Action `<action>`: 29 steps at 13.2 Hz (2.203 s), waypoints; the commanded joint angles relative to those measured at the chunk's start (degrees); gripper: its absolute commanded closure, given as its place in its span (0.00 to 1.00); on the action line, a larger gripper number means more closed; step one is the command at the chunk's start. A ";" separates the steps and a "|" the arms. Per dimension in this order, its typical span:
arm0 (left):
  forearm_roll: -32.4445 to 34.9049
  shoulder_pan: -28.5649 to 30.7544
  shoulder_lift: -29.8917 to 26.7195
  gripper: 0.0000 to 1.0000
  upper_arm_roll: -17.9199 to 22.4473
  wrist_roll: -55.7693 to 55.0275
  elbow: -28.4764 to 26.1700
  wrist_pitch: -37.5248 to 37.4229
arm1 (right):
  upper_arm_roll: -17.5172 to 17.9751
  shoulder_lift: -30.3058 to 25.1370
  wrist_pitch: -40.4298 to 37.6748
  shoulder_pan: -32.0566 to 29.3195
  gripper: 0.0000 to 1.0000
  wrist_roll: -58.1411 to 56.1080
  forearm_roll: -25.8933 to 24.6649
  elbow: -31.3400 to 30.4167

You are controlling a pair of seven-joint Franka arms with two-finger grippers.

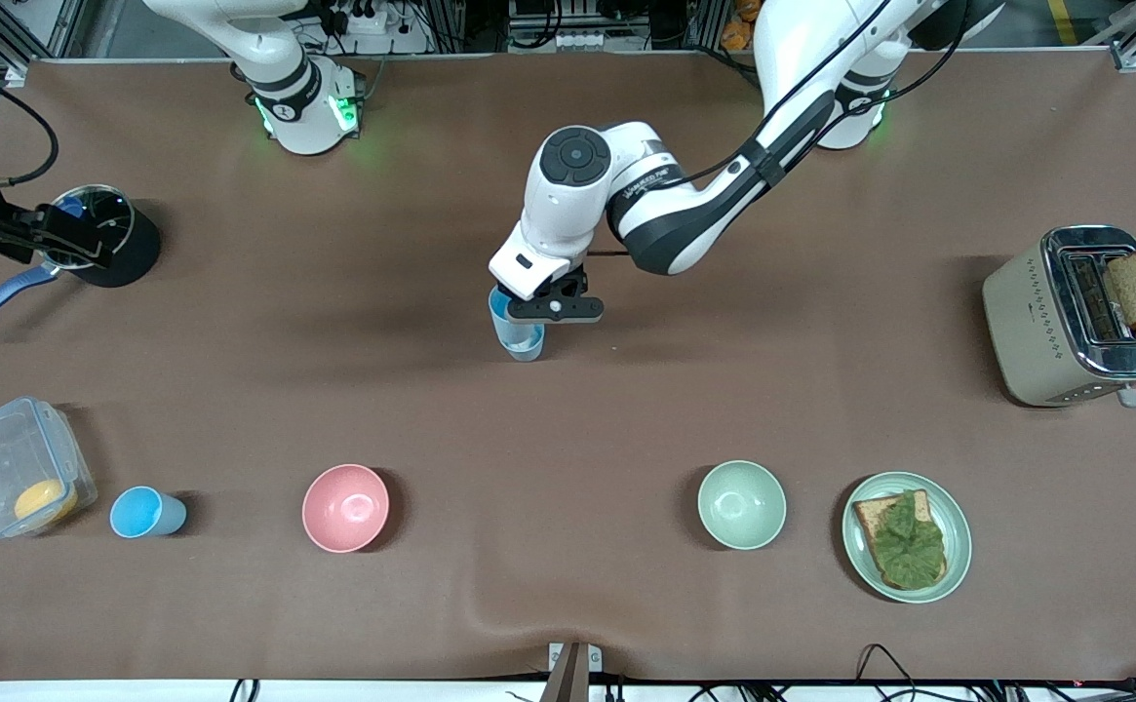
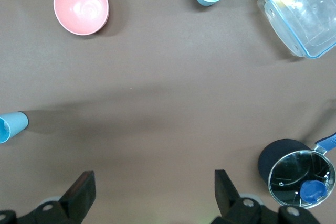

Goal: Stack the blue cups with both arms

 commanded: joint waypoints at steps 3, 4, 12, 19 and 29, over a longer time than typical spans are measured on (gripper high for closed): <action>3.40 -1.61 0.98 1.00 1.50 -1.55 0.10 1.13 | 1.07 1.97 -2.36 -0.61 0.00 -0.15 -0.93 3.54; 3.40 -1.61 0.98 1.00 1.50 -1.55 -0.08 1.13 | 1.07 2.23 -2.28 -0.61 0.00 -0.06 -1.10 3.62; 3.40 5.57 -7.17 0.00 1.50 -0.41 -0.69 -5.80 | 1.15 2.59 -2.10 -0.44 0.00 0.03 -2.51 3.62; -0.46 18.50 -19.76 0.00 0.88 8.35 -0.08 -23.20 | 1.24 2.67 -2.27 -0.70 0.00 0.03 -2.51 3.36; -17.17 20.28 -32.94 0.00 19.67 48.08 -1.48 -34.82 | 1.24 2.68 -2.45 -0.79 0.00 0.03 -2.42 3.27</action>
